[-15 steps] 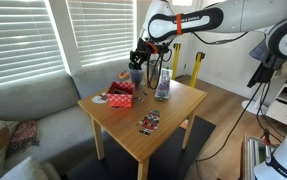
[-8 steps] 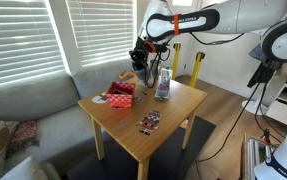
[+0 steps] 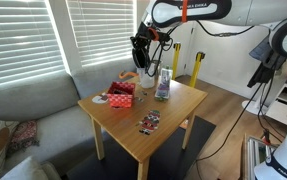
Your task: Remove the black pouch from the plastic cup and put it in the red basket
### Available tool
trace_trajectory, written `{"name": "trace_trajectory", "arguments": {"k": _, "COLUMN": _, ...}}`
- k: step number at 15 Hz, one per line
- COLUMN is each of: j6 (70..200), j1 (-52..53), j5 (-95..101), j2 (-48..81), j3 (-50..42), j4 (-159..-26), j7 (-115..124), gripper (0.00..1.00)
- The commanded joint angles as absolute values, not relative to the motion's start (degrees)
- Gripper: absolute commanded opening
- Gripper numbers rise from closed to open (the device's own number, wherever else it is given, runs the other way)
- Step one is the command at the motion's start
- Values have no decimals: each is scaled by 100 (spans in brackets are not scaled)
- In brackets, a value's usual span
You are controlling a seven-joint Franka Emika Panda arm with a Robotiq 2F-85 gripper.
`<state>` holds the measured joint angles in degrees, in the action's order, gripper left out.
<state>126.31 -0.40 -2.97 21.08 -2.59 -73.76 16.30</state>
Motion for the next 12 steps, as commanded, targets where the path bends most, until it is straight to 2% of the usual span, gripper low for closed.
{"name": "trace_trajectory", "arguments": {"k": 1, "j6": 12640, "j1": -131, "j5": -605, "j2": 1870, "j3": -179, "j4": -7455, "j7": 1577, "gripper": 1}}
{"name": "trace_trajectory", "arguments": {"k": 12, "j6": 12723, "j1": -143, "j5": -2605, "j2": 268, "j3": 190, "j4": -8510, "j7": -612, "gripper": 1}}
